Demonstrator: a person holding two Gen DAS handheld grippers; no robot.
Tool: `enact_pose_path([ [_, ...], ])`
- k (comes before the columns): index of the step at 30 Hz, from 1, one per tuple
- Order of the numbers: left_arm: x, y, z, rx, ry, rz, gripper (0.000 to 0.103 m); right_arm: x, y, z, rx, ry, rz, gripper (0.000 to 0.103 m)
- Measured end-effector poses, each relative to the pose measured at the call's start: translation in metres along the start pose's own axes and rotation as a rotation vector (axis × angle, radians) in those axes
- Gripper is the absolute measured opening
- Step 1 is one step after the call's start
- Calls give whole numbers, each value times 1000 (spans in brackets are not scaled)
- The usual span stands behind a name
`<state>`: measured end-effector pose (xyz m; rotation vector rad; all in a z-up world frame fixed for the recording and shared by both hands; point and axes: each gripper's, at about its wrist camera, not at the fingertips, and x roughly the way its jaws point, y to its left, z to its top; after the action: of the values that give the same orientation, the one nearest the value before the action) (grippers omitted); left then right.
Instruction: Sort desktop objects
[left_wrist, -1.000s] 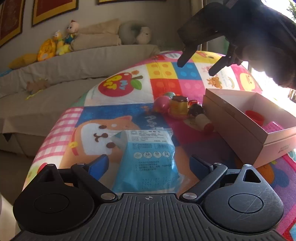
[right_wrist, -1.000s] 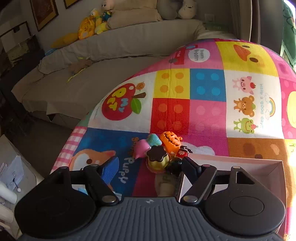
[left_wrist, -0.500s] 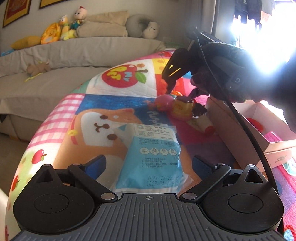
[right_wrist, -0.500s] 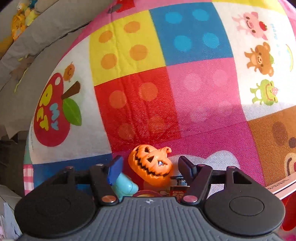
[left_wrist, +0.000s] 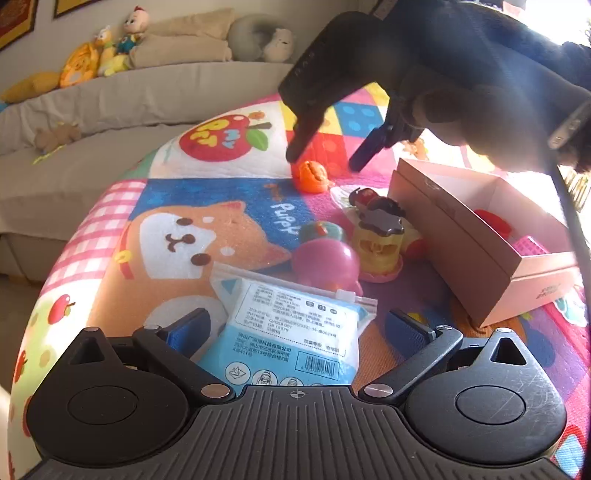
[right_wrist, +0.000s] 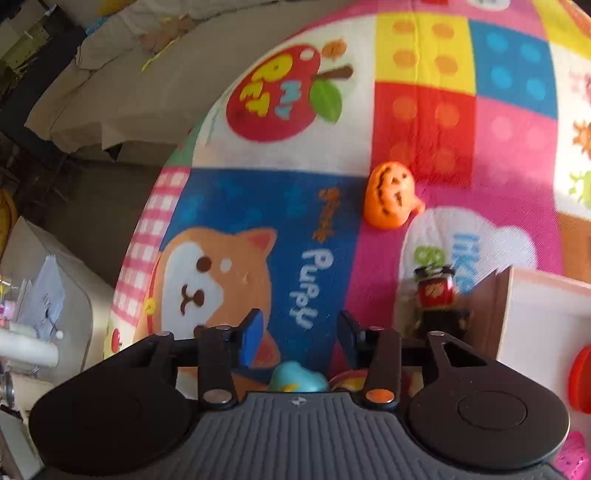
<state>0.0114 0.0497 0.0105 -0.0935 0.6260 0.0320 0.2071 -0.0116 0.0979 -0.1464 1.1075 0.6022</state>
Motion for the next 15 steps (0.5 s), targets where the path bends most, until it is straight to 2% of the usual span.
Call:
enact_pose_path([
  [1,0,0,0,0,-1,0,103,2,-5,9,14,-46,-49,82],
  [2,0,1,0,-4,0,0,103,9,-10,19,29,-60,-79,83],
  [5,2,4,0,-28,11,-1,103,37,-34,38,139,-65,-107,82],
  [7,1,5,0,-41,18,-5,103,57,-39,46,180,-66,-103,77],
  [8,3,7,0,-48,22,-7,103,69,-38,47,186,-60,-95,70],
  [9,3,9,0,-55,26,-10,103,75,-37,48,184,-40,-78,58],
  [10,4,10,0,-61,27,-13,103,80,-35,48,178,-19,-69,55],
  [12,4,11,0,-67,27,-18,103,75,-27,43,127,-8,-65,36],
  [15,4,12,0,-73,27,-23,103,39,-21,25,96,-31,10,36],
])
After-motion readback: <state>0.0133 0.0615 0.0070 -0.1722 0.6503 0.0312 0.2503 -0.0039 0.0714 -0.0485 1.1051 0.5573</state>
